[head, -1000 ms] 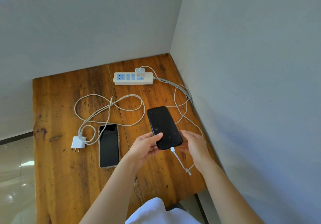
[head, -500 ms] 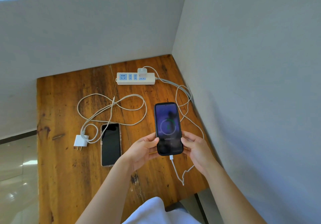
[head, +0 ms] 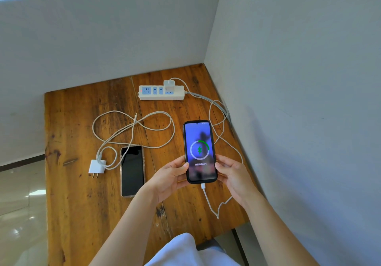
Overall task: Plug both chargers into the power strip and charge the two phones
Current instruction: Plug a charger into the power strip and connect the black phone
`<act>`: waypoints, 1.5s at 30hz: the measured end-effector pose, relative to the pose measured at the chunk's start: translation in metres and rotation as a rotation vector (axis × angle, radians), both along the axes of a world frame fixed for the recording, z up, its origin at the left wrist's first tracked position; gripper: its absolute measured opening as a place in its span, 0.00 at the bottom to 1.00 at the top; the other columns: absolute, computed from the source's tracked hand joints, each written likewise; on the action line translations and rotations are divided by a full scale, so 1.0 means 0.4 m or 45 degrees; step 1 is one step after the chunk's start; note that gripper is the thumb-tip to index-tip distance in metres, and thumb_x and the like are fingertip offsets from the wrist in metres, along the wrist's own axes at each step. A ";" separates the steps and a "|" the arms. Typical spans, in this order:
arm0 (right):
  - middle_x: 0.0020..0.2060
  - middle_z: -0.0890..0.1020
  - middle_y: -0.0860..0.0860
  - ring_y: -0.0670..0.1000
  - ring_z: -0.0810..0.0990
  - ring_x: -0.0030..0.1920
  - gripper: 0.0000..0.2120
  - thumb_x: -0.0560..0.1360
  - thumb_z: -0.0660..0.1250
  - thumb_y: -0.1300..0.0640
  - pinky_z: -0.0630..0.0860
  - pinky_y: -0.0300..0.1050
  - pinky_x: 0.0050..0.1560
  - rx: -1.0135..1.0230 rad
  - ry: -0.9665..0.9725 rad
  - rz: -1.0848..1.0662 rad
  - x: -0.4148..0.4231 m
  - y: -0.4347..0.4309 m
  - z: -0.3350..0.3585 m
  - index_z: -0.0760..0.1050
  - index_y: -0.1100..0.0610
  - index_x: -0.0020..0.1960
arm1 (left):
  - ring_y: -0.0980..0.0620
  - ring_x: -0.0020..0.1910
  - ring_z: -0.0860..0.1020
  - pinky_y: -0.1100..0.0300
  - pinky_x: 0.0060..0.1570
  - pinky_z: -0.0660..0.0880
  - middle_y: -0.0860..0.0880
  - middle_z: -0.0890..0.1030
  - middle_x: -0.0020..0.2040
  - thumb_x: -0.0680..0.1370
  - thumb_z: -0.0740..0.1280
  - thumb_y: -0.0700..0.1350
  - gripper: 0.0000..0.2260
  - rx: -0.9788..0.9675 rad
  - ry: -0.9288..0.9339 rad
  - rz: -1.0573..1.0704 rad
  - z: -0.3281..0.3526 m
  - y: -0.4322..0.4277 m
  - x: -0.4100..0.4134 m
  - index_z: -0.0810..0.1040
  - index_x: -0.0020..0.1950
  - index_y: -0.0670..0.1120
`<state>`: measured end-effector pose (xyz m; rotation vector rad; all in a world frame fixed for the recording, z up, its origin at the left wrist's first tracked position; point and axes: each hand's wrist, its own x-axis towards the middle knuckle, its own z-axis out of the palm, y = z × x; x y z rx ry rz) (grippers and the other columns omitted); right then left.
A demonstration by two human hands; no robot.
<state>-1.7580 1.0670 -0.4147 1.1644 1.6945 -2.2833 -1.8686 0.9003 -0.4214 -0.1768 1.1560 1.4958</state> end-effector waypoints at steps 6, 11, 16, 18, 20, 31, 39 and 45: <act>0.53 0.84 0.50 0.50 0.82 0.55 0.13 0.78 0.62 0.61 0.80 0.47 0.51 -0.008 -0.003 -0.008 -0.002 0.003 -0.003 0.76 0.53 0.61 | 0.46 0.59 0.80 0.54 0.54 0.78 0.44 0.80 0.61 0.79 0.62 0.43 0.15 0.003 -0.017 0.013 0.000 0.001 -0.002 0.73 0.66 0.50; 0.54 0.83 0.51 0.51 0.81 0.55 0.14 0.78 0.62 0.62 0.80 0.49 0.53 -0.009 -0.004 -0.012 -0.005 0.002 -0.003 0.76 0.55 0.62 | 0.47 0.58 0.80 0.55 0.51 0.79 0.44 0.81 0.60 0.79 0.62 0.43 0.14 -0.002 -0.023 0.023 -0.004 -0.001 -0.005 0.74 0.65 0.50; 0.54 0.84 0.51 0.51 0.82 0.55 0.13 0.78 0.62 0.62 0.80 0.48 0.52 -0.008 -0.004 0.001 -0.005 -0.001 -0.003 0.76 0.54 0.62 | 0.47 0.57 0.81 0.55 0.52 0.80 0.44 0.81 0.60 0.79 0.63 0.42 0.14 -0.007 -0.027 0.022 -0.010 -0.005 -0.006 0.74 0.64 0.50; 0.54 0.84 0.51 0.50 0.82 0.55 0.14 0.79 0.61 0.62 0.80 0.48 0.52 -0.013 -0.015 0.000 -0.005 -0.001 -0.006 0.76 0.55 0.62 | 0.47 0.57 0.81 0.55 0.52 0.79 0.44 0.81 0.59 0.79 0.63 0.42 0.14 -0.014 -0.024 0.017 -0.013 -0.005 -0.005 0.74 0.64 0.50; 0.55 0.83 0.51 0.51 0.81 0.55 0.14 0.79 0.61 0.62 0.79 0.49 0.54 -0.011 -0.034 0.010 -0.005 -0.002 -0.010 0.75 0.56 0.63 | 0.46 0.57 0.81 0.54 0.53 0.79 0.44 0.81 0.59 0.79 0.62 0.42 0.14 -0.041 -0.013 0.013 -0.016 -0.004 -0.004 0.74 0.65 0.50; 0.56 0.82 0.52 0.51 0.81 0.55 0.16 0.79 0.61 0.61 0.79 0.48 0.53 0.025 -0.169 0.072 -0.003 -0.005 -0.037 0.73 0.57 0.66 | 0.46 0.58 0.80 0.53 0.53 0.78 0.43 0.80 0.60 0.80 0.62 0.42 0.15 -0.159 0.013 0.004 -0.029 0.000 0.007 0.73 0.66 0.48; 0.56 0.82 0.53 0.50 0.81 0.55 0.16 0.79 0.61 0.61 0.79 0.48 0.53 0.076 -0.199 0.131 -0.010 0.002 -0.036 0.73 0.56 0.66 | 0.48 0.56 0.81 0.53 0.53 0.78 0.46 0.83 0.56 0.80 0.61 0.42 0.12 -0.177 0.026 -0.025 -0.038 0.002 -0.001 0.76 0.62 0.53; 0.53 0.83 0.51 0.49 0.81 0.53 0.16 0.79 0.62 0.60 0.79 0.48 0.54 0.155 -0.284 0.197 -0.017 0.015 -0.051 0.72 0.54 0.66 | 0.52 0.53 0.81 0.56 0.49 0.78 0.50 0.85 0.50 0.80 0.62 0.42 0.12 -0.237 0.055 -0.051 -0.062 0.006 -0.002 0.78 0.58 0.56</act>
